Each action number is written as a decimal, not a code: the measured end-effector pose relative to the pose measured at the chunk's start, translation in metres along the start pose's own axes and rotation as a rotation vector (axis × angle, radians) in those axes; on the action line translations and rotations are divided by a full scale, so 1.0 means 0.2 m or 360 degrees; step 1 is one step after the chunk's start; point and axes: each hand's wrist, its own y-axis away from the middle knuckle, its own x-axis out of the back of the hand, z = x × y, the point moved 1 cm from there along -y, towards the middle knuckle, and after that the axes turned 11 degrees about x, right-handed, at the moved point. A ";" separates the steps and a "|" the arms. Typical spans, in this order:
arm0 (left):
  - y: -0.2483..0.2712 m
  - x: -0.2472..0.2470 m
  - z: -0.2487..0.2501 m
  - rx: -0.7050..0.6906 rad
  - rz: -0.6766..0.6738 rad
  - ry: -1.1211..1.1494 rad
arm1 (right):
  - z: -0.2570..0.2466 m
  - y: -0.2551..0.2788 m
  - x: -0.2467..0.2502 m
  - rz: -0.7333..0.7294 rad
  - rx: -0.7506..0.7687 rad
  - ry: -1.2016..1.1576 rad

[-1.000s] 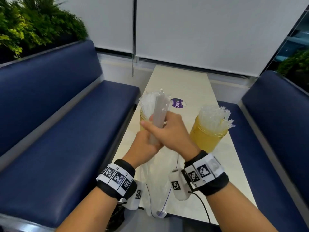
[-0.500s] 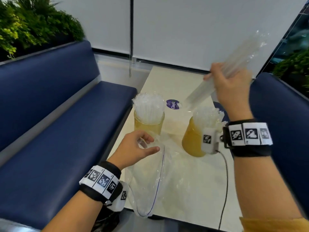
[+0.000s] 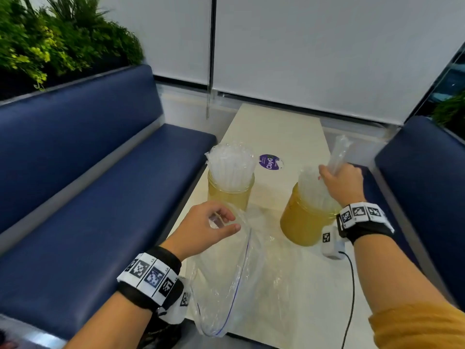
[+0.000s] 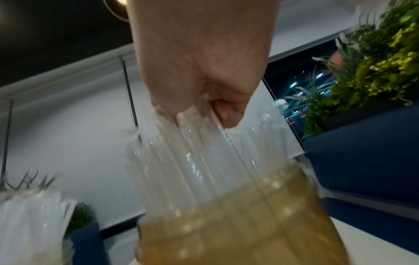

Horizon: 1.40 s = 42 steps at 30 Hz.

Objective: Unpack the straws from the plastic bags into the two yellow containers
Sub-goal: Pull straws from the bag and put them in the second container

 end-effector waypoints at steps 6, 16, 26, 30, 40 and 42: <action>-0.01 -0.01 0.00 -0.0006 -0.0019 0.0013 | 0.02 0.07 -0.04 0.0289 -0.0024 -0.0135; -0.04 -0.02 0.02 -0.0006 -0.0055 -0.0020 | -0.06 -0.07 0.10 0.0318 0.0539 -0.0140; -0.05 0.03 0.04 0.0084 -0.0298 0.0087 | -0.07 0.04 -0.03 -0.0413 0.0418 0.0607; -0.05 0.05 0.06 0.0056 -0.0303 0.0125 | -0.30 0.08 0.06 -0.0069 0.0659 0.0367; -0.06 0.08 0.06 -0.0009 -0.0287 0.0114 | -1.07 0.62 -0.07 -0.1044 0.1377 0.0211; -0.06 0.09 0.03 0.0034 -0.0298 0.0120 | -1.08 0.69 -0.13 -0.1215 0.1318 0.0299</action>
